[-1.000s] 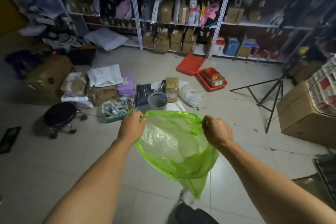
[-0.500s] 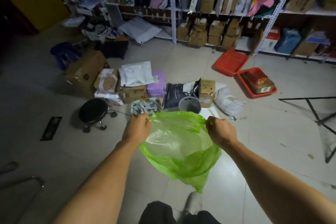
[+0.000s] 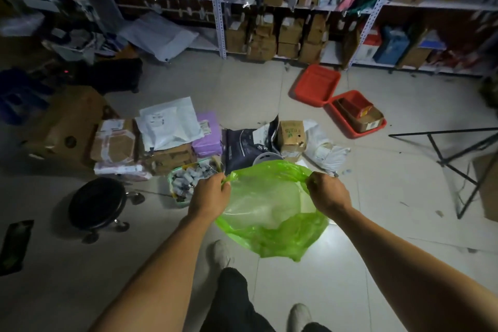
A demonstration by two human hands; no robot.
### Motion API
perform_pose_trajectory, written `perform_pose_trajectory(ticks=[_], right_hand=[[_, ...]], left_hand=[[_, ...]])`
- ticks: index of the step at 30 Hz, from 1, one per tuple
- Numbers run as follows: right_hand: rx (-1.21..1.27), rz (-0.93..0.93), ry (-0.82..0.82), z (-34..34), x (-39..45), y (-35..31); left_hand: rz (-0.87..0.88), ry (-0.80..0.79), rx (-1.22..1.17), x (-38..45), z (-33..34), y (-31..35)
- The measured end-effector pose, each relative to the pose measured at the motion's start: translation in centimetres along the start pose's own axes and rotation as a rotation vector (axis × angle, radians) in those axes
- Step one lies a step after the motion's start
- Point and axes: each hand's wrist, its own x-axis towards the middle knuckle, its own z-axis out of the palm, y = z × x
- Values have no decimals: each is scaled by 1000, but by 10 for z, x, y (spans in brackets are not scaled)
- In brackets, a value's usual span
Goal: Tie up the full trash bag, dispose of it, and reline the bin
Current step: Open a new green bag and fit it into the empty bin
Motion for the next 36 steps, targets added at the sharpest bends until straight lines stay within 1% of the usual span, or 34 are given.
perform_pose_trajectory(ticks=[4, 8, 11, 14, 18, 21, 25, 29, 32, 36], right_hand=[[27, 128, 2, -1, 26, -29], [51, 214, 29, -2, 47, -43], [79, 252, -11, 1, 60, -43], [156, 307, -45, 2, 77, -39], [220, 332, -53, 10, 105, -31], [271, 361, -79, 24, 127, -24], [265, 340, -122, 45, 162, -13], [246, 326, -78, 72, 195, 1], [159, 331, -34, 97, 222, 12], [46, 331, 102, 132, 250, 32]], left_hand=[[29, -44, -2, 56, -13, -20], [69, -101, -7, 106, -17, -28], [80, -112, -9, 130, -14, -23], [83, -137, -2, 148, -10, -16], [81, -167, 20, 173, 2, -6], [42, -179, 6, 191, 18, 2], [-5, -175, -6, 218, 45, 3], [4, -172, 20, 250, 73, -4], [42, -200, 43, 275, 101, -16], [80, -210, 57, 307, 140, -36]])
